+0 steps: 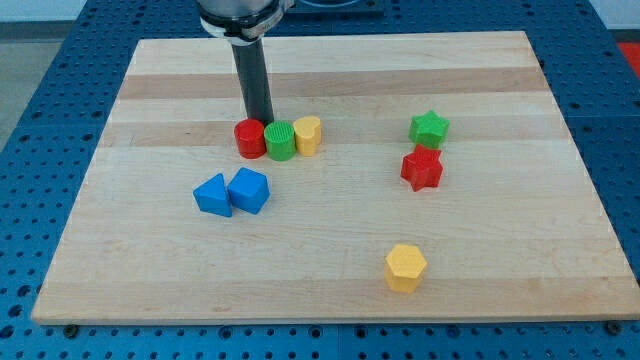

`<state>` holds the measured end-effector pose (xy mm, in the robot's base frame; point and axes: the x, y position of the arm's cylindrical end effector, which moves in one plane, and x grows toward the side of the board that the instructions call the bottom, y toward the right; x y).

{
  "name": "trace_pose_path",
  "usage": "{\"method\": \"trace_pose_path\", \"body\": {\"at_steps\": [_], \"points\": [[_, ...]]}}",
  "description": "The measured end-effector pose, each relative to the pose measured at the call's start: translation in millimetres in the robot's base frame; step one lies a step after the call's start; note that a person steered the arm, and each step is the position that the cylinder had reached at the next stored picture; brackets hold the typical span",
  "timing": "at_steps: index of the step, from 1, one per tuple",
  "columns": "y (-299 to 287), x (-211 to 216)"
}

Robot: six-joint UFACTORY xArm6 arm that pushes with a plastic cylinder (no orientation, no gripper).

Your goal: Adjust the red circle green circle and yellow heart in a line

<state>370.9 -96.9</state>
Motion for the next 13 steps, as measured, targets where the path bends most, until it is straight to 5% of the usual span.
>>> {"method": "trace_pose_path", "body": {"at_steps": [2, 5, 7, 13], "points": [[-48.9, 9.3], [-43.7, 85.2], [11.2, 87.1], [16.8, 64.4]]}}
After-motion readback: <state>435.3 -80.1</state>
